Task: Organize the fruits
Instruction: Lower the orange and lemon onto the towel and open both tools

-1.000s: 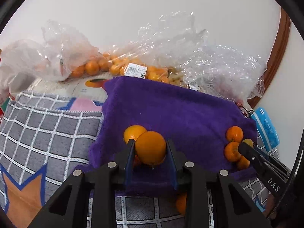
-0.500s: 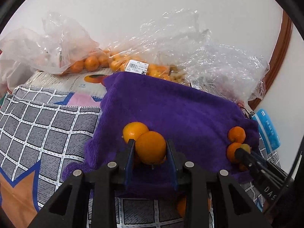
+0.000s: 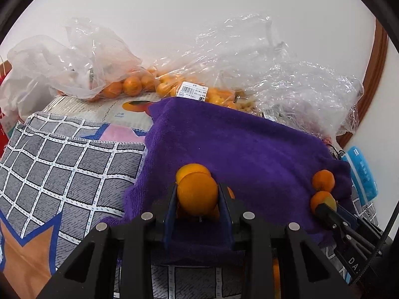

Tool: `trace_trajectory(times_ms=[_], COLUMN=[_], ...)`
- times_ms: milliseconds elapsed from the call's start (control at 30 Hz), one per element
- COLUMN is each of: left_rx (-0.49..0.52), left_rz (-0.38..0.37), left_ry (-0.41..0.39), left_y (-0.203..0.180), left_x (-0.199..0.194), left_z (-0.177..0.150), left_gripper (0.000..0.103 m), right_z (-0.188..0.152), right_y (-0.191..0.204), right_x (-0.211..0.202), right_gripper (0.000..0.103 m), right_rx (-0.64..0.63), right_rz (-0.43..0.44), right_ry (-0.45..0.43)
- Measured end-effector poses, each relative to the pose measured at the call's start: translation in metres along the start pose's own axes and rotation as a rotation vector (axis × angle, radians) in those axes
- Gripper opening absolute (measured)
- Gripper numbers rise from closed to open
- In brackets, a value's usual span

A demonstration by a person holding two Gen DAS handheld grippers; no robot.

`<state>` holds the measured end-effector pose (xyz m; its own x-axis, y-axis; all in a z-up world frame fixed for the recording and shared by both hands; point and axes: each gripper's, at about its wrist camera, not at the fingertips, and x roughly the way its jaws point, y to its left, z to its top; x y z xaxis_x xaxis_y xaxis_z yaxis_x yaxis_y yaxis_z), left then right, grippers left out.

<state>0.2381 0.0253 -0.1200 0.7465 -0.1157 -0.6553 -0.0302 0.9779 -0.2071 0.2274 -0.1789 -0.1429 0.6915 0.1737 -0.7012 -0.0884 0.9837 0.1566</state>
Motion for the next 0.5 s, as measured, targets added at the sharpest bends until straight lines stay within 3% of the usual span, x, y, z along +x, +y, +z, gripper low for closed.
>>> trace_trajectory(times_ms=[500], left_rx=[-0.003], left_rz=[-0.005], left_ry=[-0.009], left_y=[-0.0002], left_x=[0.0007], left_z=[-0.0012], left_gripper=[0.035], right_z=[0.0003], right_y=[-0.0016], right_x=[-0.0018], right_gripper=[0.028], right_rx=[0.013], right_rz=[-0.001], right_ry=[-0.002])
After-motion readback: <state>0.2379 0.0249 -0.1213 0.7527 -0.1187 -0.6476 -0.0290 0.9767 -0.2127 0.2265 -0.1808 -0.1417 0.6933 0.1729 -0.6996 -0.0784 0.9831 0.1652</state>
